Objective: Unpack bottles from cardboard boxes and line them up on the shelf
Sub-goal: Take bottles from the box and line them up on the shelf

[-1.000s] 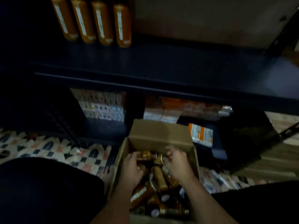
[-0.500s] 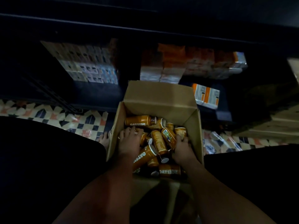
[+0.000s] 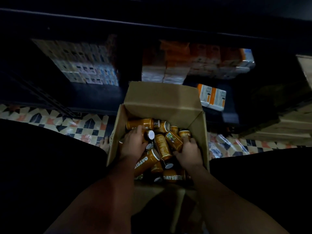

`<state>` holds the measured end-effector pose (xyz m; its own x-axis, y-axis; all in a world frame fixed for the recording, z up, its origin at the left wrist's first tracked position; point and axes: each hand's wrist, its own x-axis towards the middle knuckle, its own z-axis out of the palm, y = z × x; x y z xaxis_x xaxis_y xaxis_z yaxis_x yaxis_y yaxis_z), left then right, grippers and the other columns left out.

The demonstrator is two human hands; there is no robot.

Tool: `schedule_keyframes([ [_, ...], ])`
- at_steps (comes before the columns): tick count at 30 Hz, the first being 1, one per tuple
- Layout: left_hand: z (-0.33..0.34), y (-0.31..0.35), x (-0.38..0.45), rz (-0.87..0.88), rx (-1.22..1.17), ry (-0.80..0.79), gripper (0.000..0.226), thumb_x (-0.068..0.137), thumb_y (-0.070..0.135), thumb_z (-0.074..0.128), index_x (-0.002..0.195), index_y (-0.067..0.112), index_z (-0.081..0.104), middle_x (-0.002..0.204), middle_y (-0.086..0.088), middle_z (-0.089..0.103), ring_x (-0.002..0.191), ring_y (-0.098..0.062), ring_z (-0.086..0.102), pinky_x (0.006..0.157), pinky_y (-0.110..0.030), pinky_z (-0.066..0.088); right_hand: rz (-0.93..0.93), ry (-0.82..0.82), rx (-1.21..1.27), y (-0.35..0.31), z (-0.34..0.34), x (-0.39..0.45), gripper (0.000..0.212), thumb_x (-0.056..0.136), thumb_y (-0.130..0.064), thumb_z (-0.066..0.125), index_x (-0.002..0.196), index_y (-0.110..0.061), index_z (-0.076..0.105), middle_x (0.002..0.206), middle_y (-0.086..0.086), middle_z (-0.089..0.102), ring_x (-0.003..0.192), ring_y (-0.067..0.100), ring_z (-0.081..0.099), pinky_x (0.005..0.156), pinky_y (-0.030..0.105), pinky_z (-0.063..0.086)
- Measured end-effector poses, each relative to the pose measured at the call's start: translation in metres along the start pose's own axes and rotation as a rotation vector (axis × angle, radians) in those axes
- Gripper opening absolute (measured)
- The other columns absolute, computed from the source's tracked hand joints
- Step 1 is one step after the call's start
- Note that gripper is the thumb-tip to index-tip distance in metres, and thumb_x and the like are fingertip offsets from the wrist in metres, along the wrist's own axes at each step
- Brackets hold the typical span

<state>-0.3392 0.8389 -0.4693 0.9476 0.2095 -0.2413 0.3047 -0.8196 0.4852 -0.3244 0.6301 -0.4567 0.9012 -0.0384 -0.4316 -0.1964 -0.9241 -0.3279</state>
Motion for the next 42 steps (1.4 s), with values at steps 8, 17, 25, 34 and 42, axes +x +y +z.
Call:
schedule_keyframes([
  [8, -0.042, 0.019, -0.009, -0.026, -0.516, 0.089, 0.066, 0.095, 0.036, 0.071, 0.153, 0.025, 0.041, 0.152, 0.002, 0.049, 0.139, -0.019, 0.046, 0.116, -0.047, 0.040, 0.018, 0.169, 0.562, -0.023, -0.043, -0.012, 0.062, 0.063, -0.007, 0.093, 0.116, -0.023, 0.065, 0.111, -0.003, 0.067, 0.107, 0.018, 0.062, 0.092, 0.032, 0.052],
  [17, -0.136, 0.090, -0.018, 0.264, -0.661, 0.203, 0.043, 0.095, 0.063, 0.057, 0.129, 0.037, 0.052, 0.116, 0.011, 0.068, 0.109, -0.008, 0.064, 0.097, -0.047, 0.053, -0.235, 0.099, 1.158, -0.061, -0.146, -0.036, 0.062, 0.065, 0.014, 0.079, 0.109, -0.027, 0.066, 0.107, -0.007, 0.073, 0.104, 0.006, 0.066, 0.094, 0.026, 0.052],
  [25, -0.244, 0.161, -0.030, 0.610, -0.724, 0.365, 0.033, 0.094, 0.046, 0.066, 0.118, 0.026, 0.057, 0.096, 0.007, 0.068, 0.092, -0.010, 0.067, 0.081, -0.023, 0.053, -0.634, 0.066, 1.246, -0.106, -0.250, -0.077, 0.060, 0.059, -0.009, 0.077, 0.117, -0.023, 0.072, 0.117, 0.009, 0.072, 0.118, 0.032, 0.063, 0.107, 0.060, 0.046],
  [34, -0.329, 0.213, -0.015, 0.770, -0.774, 0.579, 0.037, 0.096, 0.041, 0.066, 0.128, 0.026, 0.055, 0.103, 0.012, 0.067, 0.099, -0.004, 0.067, 0.085, -0.017, 0.051, -0.923, 0.068, 1.349, -0.152, -0.331, -0.084, 0.054, 0.074, -0.001, 0.062, 0.125, -0.016, 0.066, 0.124, 0.017, 0.069, 0.113, 0.026, 0.066, 0.092, 0.035, 0.056],
  [42, -0.339, 0.224, 0.043, 0.779, -0.807, 0.550, 0.049, 0.091, 0.046, 0.066, 0.135, 0.029, 0.052, 0.113, 0.014, 0.067, 0.107, 0.001, 0.065, 0.089, -0.016, 0.051, -0.946, 0.106, 1.298, -0.180, -0.355, -0.030, 0.059, 0.075, -0.005, 0.063, 0.133, -0.014, 0.062, 0.126, 0.015, 0.069, 0.121, 0.027, 0.063, 0.101, 0.040, 0.051],
])
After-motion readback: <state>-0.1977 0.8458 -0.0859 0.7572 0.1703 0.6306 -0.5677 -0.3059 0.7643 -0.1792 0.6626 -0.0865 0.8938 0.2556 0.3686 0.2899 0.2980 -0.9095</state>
